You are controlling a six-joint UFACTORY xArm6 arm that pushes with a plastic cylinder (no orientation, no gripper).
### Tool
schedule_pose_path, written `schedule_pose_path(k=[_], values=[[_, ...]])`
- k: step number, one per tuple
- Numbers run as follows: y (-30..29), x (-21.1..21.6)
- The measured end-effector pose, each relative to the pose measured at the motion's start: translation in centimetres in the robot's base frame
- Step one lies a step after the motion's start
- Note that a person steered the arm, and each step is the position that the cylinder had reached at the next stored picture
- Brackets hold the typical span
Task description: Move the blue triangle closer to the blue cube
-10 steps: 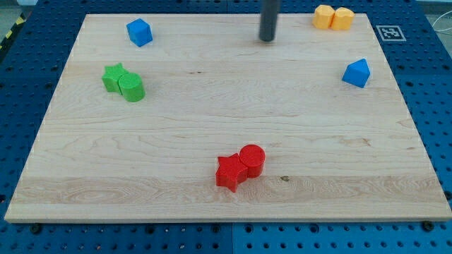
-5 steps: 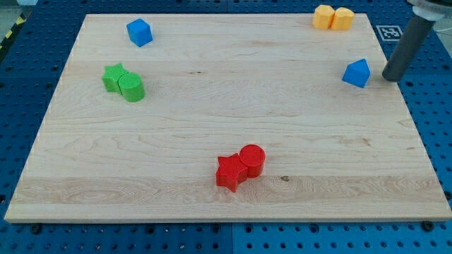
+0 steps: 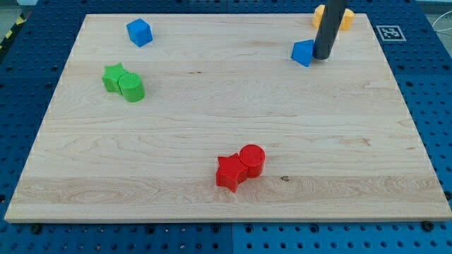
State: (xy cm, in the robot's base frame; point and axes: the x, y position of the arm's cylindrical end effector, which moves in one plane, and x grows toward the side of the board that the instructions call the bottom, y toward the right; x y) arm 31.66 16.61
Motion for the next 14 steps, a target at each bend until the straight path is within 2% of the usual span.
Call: schedule_pose_path(k=[3, 7, 9, 10, 13, 14], values=[[-14.3, 0.0], [-22.4, 3.7], [-27.3, 2.5], [-26.8, 0.8], [-18.5, -0.1], [-20.5, -0.9]])
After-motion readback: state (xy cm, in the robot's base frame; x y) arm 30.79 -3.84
